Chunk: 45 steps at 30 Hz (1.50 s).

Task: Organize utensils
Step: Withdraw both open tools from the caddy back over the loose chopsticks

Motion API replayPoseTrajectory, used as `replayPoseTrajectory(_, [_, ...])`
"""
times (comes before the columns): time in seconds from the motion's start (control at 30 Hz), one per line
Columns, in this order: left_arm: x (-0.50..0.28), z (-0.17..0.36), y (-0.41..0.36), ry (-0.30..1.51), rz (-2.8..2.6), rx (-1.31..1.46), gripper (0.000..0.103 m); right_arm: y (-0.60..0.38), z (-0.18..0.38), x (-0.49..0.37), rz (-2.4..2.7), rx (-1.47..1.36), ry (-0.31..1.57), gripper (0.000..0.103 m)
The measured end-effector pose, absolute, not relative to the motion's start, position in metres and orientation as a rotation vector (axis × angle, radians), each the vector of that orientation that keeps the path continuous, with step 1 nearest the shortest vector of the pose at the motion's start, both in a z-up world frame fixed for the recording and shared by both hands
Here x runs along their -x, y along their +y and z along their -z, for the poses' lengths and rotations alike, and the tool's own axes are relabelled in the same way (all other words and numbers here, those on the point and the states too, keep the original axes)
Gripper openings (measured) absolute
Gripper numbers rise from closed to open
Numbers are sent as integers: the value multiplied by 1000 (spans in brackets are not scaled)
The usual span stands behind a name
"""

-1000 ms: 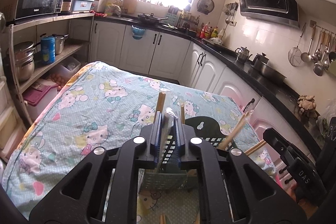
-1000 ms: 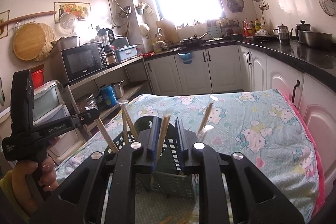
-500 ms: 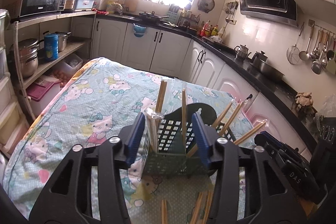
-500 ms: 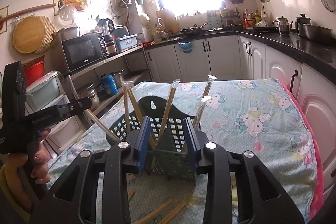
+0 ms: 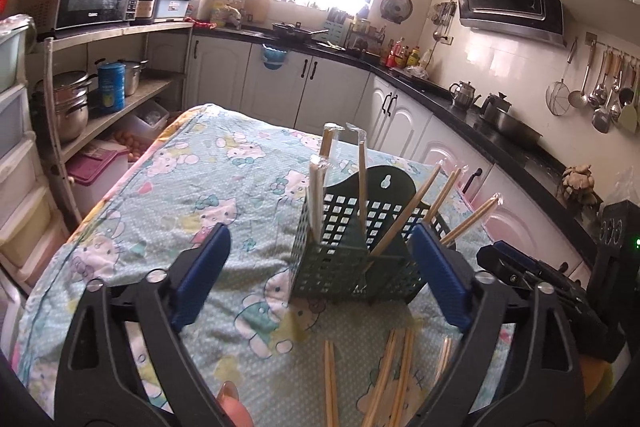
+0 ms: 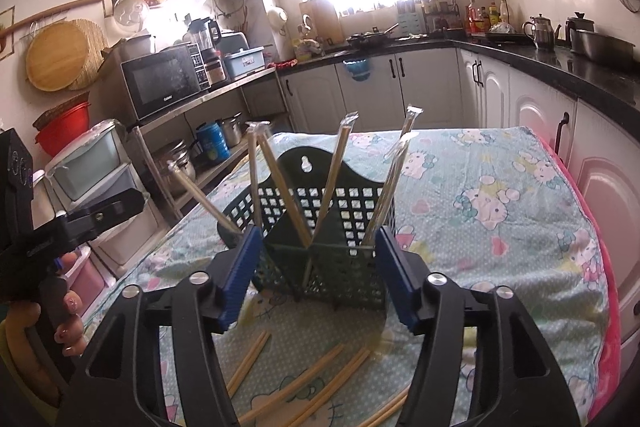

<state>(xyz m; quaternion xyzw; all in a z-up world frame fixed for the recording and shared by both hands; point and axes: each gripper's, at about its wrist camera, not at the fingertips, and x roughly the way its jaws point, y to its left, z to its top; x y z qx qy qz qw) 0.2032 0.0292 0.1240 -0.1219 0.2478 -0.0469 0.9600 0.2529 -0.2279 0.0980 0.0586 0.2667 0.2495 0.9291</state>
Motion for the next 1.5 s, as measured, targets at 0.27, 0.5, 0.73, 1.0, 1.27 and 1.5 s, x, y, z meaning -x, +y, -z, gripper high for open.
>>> replayPoseTrajectory(0.27, [-179,-117,37,496,69,249,91,-221,-92,-236,-532,-97,563,72])
replayPoseTrajectory(0.5, [-163,-102,41,512,50,267,91,-219,-80,-228,-522,-74,603,73])
replayPoseTrajectory(0.73, [-155,-100,39,511,61,255,91,-228,-81,-217,-489,-70,599,73])
replayPoseTrajectory(1.0, [-149,-92,29,517,86,230,91,-245,-72,-211,-449,-68,618,75])
replayPoseTrajectory(1.27, [-150,-76,20,558,104,214,91,-255,-54,-209,-416,-59,662,76])
replayPoseTrajectory(1.5, [-156,-63,11,601,116,209,91,-260,-38,-208,-409,-51,701,76])
